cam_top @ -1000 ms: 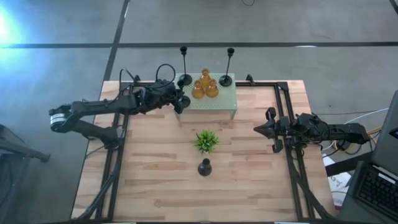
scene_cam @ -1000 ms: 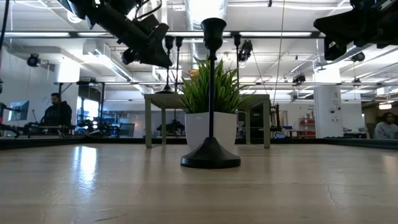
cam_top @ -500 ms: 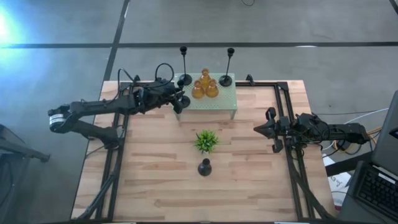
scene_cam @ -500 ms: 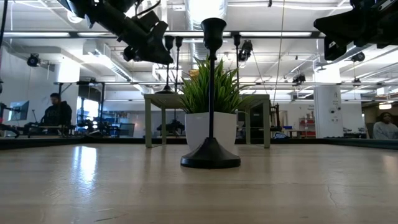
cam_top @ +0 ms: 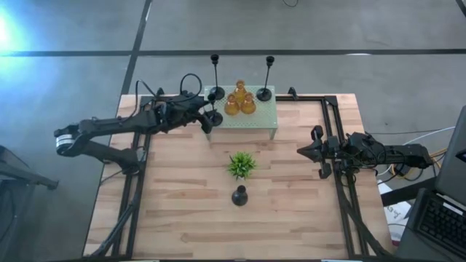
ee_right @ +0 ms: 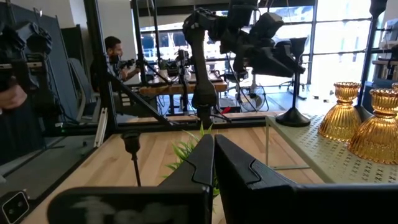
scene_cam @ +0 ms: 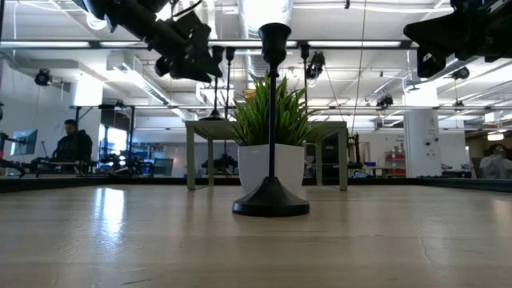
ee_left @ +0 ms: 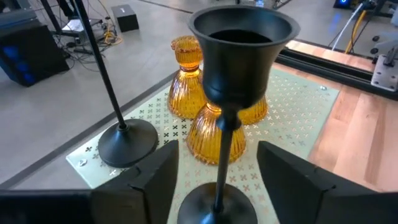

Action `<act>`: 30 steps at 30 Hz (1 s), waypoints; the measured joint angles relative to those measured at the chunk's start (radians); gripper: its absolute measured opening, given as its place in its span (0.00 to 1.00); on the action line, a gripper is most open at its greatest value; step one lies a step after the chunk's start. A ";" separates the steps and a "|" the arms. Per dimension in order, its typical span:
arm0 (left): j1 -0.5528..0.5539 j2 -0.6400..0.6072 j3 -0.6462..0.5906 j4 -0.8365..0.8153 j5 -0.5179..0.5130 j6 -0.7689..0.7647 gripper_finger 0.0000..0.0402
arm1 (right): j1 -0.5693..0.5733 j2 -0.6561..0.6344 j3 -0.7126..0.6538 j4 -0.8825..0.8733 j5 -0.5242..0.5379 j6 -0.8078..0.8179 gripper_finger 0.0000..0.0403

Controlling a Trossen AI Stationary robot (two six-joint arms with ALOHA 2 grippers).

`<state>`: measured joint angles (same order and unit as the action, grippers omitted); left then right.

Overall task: Pick & Place candle stick holders
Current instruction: Put the black candle holder on the shelf

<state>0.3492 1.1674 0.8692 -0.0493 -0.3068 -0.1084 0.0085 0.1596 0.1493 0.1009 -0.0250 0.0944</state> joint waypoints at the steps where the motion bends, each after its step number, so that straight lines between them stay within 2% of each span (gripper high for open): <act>1: 0.000 -0.012 0.000 -0.015 0.003 0.002 0.57 | 0.000 0.000 0.000 0.000 0.000 0.000 0.02; 5: 0.000 -0.070 0.000 -0.079 0.054 -0.003 0.61 | 0.000 0.000 0.000 0.000 0.000 0.000 0.02; 10: -0.002 -0.166 0.000 -0.181 0.195 -0.026 0.61 | 0.000 0.000 0.000 0.000 0.000 0.001 0.02; 14: -0.012 -0.243 -0.006 -0.274 0.263 -0.044 0.61 | 0.000 0.000 0.000 0.000 0.000 0.000 0.02; 19: -0.057 -0.307 -0.009 -0.335 0.284 -0.069 0.61 | 0.000 0.000 0.000 0.000 0.000 0.001 0.02; 25: -0.155 -0.341 -0.051 -0.305 0.286 -0.109 0.61 | 0.000 0.000 0.000 0.000 0.000 0.002 0.02; 30: -0.240 -0.354 -0.127 -0.207 0.286 -0.125 0.61 | 0.000 0.000 0.000 0.000 0.000 0.002 0.02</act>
<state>0.1088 0.8131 0.7425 -0.2562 -0.0204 -0.2333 0.0086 0.1596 0.1493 0.1009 -0.0250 0.0965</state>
